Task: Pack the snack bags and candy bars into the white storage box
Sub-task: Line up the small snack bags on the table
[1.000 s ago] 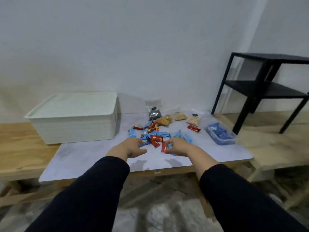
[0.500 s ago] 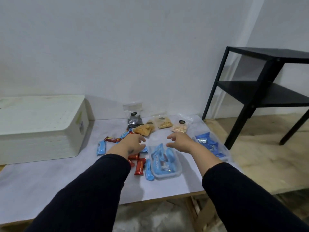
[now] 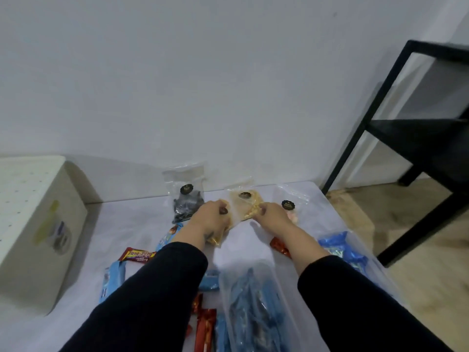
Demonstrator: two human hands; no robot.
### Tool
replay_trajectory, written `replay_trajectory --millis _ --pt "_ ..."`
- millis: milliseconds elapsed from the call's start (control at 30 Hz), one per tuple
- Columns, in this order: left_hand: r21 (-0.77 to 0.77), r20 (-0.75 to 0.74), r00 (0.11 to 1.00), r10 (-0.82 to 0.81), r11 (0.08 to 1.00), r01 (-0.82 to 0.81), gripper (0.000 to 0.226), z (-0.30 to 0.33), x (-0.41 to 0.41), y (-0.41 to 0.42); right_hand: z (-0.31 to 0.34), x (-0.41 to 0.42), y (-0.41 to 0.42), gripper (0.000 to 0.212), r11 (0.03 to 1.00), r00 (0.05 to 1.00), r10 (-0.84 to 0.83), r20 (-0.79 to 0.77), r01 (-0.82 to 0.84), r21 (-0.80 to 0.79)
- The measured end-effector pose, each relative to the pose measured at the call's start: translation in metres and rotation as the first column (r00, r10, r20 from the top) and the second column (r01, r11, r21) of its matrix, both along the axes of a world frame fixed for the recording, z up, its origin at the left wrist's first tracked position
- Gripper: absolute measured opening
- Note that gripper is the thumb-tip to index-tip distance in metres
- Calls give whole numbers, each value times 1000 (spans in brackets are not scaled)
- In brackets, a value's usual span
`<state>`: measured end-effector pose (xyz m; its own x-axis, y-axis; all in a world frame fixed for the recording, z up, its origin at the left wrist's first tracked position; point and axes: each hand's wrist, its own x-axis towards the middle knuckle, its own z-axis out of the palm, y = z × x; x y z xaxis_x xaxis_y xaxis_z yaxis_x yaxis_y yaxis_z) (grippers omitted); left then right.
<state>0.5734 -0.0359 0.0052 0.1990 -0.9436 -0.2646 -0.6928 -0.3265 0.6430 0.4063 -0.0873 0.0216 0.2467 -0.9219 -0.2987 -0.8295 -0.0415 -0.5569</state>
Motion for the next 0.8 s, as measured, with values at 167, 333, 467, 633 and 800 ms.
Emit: replay_trajectory --millis 167,333,467,633,800 --pt "-41 111 994 -15 999 19 58 -31 4 -20 -16 24 -39 9 987 985 -156 72 154 39" --pt "-56 149 989 -9 998 18 55 -56 6 -22 -27 36 -59 6 849 803 -509 310 408 336" --pt "-104 121 992 25 994 -12 60 -53 6 -19 -22 40 -63 13 794 722 -573 387 372 481" --pt "-195 -67 981 183 962 -193 59 -21 10 -22 13 29 -45 19 912 810 -336 481 153 379" --pt "-242 -337 910 242 912 -332 40 20 4 -26 50 5 -23 8 955 826 -157 541 -13 298"
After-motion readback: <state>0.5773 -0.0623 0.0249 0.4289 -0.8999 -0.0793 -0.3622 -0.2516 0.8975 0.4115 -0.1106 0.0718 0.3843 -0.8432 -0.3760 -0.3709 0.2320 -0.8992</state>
